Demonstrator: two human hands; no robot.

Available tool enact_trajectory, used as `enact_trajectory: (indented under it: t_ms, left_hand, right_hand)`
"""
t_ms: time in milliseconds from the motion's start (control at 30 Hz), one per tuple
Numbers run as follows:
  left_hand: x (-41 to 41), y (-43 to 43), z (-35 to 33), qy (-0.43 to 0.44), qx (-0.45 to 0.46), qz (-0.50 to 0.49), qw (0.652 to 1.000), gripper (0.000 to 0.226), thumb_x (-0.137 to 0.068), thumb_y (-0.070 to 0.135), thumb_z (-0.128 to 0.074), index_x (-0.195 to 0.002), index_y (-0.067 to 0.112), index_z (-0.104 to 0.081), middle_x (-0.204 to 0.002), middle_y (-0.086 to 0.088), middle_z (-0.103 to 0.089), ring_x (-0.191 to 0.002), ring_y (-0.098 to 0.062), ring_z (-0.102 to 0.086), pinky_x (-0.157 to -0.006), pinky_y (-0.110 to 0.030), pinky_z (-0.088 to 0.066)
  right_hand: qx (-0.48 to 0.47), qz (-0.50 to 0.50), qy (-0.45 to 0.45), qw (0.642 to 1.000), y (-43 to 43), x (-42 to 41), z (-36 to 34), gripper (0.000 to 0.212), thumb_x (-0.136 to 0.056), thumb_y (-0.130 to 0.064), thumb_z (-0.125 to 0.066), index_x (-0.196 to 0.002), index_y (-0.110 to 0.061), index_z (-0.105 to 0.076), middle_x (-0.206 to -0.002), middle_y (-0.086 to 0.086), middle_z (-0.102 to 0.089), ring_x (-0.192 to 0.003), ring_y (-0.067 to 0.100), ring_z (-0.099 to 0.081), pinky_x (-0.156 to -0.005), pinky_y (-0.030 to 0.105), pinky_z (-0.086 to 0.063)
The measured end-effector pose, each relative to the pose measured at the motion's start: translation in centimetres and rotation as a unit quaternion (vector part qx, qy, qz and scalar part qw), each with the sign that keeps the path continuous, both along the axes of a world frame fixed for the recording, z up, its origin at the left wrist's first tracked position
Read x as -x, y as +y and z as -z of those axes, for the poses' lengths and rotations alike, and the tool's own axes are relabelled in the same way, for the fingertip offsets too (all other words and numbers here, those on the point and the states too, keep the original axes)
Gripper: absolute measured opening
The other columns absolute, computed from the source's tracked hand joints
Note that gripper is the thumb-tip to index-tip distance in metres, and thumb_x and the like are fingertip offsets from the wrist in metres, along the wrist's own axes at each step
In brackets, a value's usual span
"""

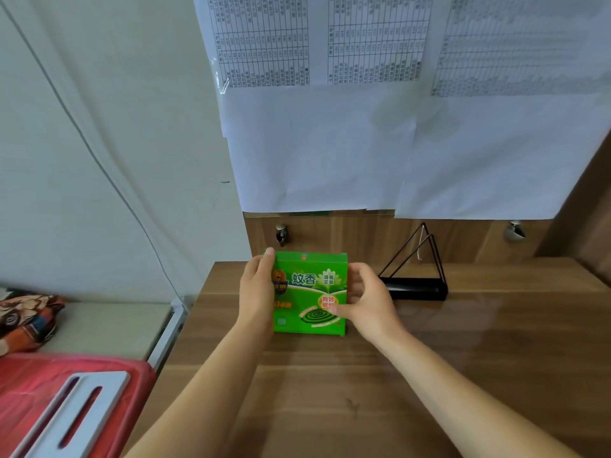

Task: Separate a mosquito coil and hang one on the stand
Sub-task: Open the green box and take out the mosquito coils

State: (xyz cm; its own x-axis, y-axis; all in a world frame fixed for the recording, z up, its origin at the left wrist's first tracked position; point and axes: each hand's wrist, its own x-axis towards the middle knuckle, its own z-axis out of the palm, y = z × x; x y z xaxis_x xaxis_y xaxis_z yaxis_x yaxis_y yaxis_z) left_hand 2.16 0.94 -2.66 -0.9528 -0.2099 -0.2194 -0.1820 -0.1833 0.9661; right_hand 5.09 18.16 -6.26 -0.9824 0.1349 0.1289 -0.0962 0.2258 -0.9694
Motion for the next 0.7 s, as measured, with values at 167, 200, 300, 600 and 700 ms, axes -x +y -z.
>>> enact_trajectory:
  t_ms: [167,200,300,600,700]
  left_hand:
    - [-0.5,0.1,-0.2,0.022,-0.011,0.024,0.999,0.023,-0.076,0.05,-0.061,-0.066,0.031,-0.066,-0.079,-0.007,-0.067,-0.084,-0.034,-0.067,-0.085,-0.059,-0.052]
    - [-0.6,0.3,-0.3,0.025,-0.005,0.031,0.999,0.023,-0.078,0.05,-0.061,-0.068,0.03,-0.066,-0.081,-0.009,-0.068,-0.085,-0.034,-0.068,-0.087,-0.06,-0.052]
    - [-0.7,1.0,-0.8,0.016,0.052,0.01,0.998,0.032,-0.088,0.053,-0.058,-0.107,0.027,-0.062,-0.11,-0.012,-0.068,-0.097,-0.031,-0.068,-0.093,-0.056,-0.053]
    - [-3.9,5.0,-3.0,-0.009,0.107,0.07,0.992,0.109,-0.065,0.057,-0.079,-0.152,0.022,-0.023,-0.147,-0.006,-0.033,-0.121,-0.024,-0.048,-0.102,-0.041,-0.042]
    - [-4.4,5.4,-3.2,0.0,0.122,0.107,0.987,0.098,-0.062,0.045,-0.081,-0.144,0.023,-0.032,-0.139,-0.009,-0.044,-0.116,-0.027,-0.056,-0.103,-0.048,-0.047]
  right_hand:
    - [0.011,-0.011,0.006,1.0,0.5,-0.6,-0.5,0.054,-0.062,0.006,-0.086,-0.096,-0.023,-0.056,-0.101,0.0,-0.073,-0.096,0.012,-0.07,-0.086,0.04,-0.058]
    - [0.004,-0.008,0.008,1.0,0.5,-0.8,-0.5,0.053,-0.062,0.005,-0.087,-0.096,-0.022,-0.056,-0.1,-0.001,-0.073,-0.095,0.011,-0.07,-0.085,0.04,-0.058]
    - [-0.009,0.019,0.021,1.0,0.3,-1.1,-0.3,0.05,-0.063,0.002,-0.087,-0.093,-0.021,-0.055,-0.095,-0.002,-0.073,-0.088,0.007,-0.071,-0.08,0.04,-0.059]
    - [-0.063,0.088,0.093,0.99,-2.7,-2.5,0.1,0.046,-0.066,-0.012,-0.086,-0.086,-0.028,-0.048,-0.082,-0.006,-0.062,-0.076,0.009,-0.06,-0.063,0.03,-0.05]
    - [-0.062,0.05,0.083,0.993,-3.4,-2.7,0.2,0.057,-0.064,-0.011,-0.087,-0.086,-0.038,-0.042,-0.092,-0.008,-0.061,-0.084,0.003,-0.059,-0.065,0.018,-0.046]
